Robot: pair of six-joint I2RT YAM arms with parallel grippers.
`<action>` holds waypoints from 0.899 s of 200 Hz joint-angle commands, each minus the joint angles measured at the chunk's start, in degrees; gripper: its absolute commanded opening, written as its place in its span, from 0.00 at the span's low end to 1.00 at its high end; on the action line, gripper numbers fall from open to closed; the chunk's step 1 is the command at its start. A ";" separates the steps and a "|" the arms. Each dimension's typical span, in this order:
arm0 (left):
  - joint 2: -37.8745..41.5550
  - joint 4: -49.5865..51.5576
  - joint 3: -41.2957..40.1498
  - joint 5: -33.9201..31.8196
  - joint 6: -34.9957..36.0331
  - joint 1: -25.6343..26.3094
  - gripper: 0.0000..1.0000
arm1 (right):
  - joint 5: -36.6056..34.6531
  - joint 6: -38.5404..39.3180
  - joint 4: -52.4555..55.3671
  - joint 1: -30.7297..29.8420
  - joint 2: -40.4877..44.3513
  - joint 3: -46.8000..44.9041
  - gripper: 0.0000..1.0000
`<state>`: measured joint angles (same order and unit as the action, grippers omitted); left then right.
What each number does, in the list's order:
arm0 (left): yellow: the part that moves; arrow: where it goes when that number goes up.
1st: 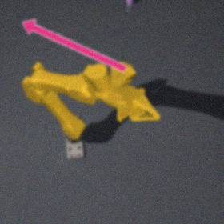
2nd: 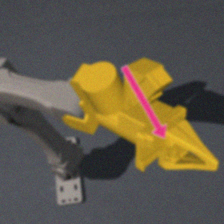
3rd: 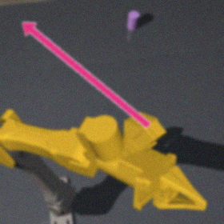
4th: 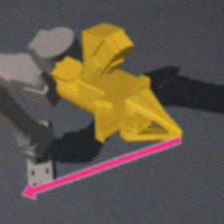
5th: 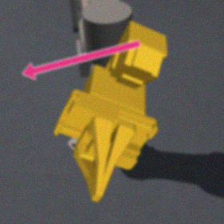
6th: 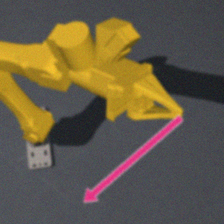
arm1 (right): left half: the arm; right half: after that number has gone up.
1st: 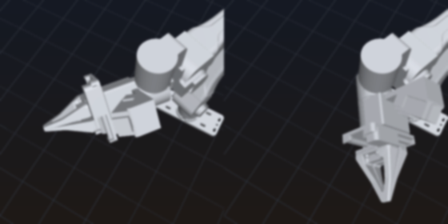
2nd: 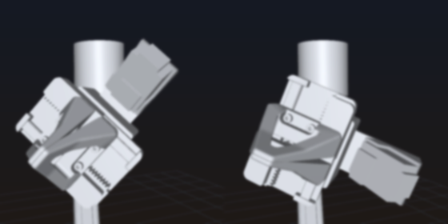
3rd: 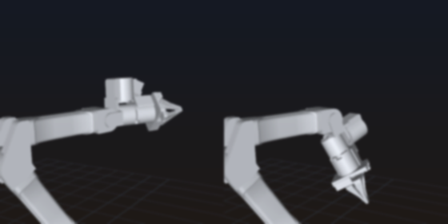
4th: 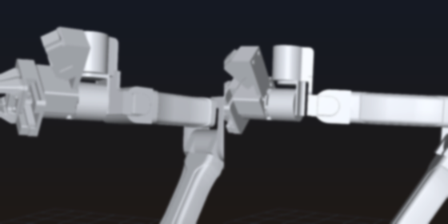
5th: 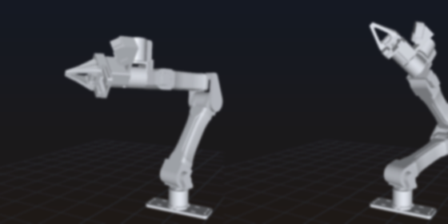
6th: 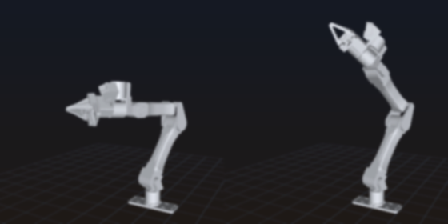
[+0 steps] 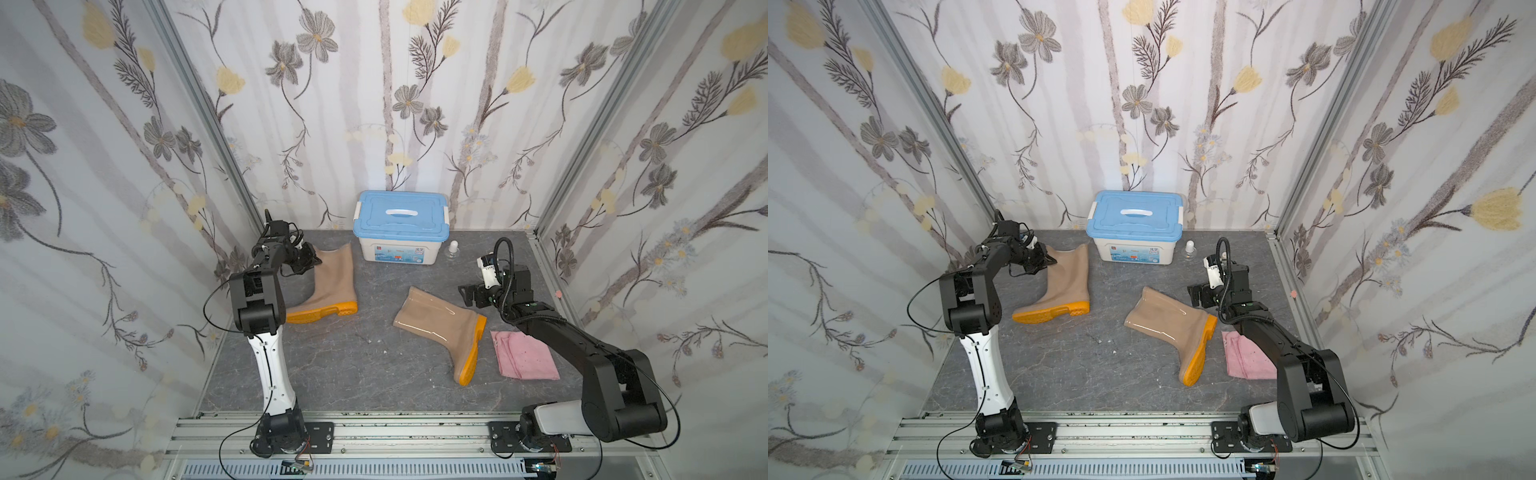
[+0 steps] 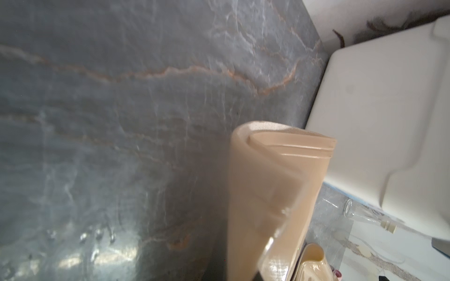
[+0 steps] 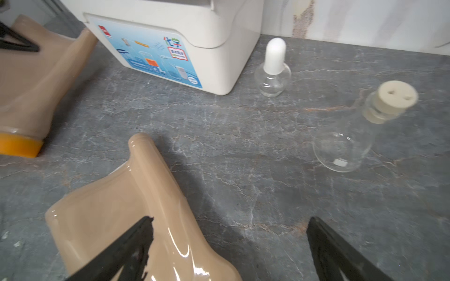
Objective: Wipe the rubber boots with a cloth
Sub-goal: Move the rubber boot to the center of the board, then pick up the rubber boot from the center of the board.
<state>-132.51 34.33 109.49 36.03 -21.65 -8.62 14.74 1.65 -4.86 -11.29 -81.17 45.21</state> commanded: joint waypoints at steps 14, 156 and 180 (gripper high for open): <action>-4.49 3.87 7.63 1.08 1.64 0.09 0.40 | 16.01 2.91 7.98 -0.44 -6.19 7.53 0.96; 34.44 -12.08 -29.53 -14.94 -4.06 10.06 0.70 | 14.72 17.11 43.77 -7.52 -31.09 36.25 0.87; 37.04 -14.13 -33.63 -12.04 -4.96 13.79 0.71 | 15.67 18.33 47.45 -8.41 -34.86 40.84 0.84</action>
<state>-97.71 23.38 78.76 21.06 -24.84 2.61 29.85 16.47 36.34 -19.05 -113.45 82.52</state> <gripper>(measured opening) 0.705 0.856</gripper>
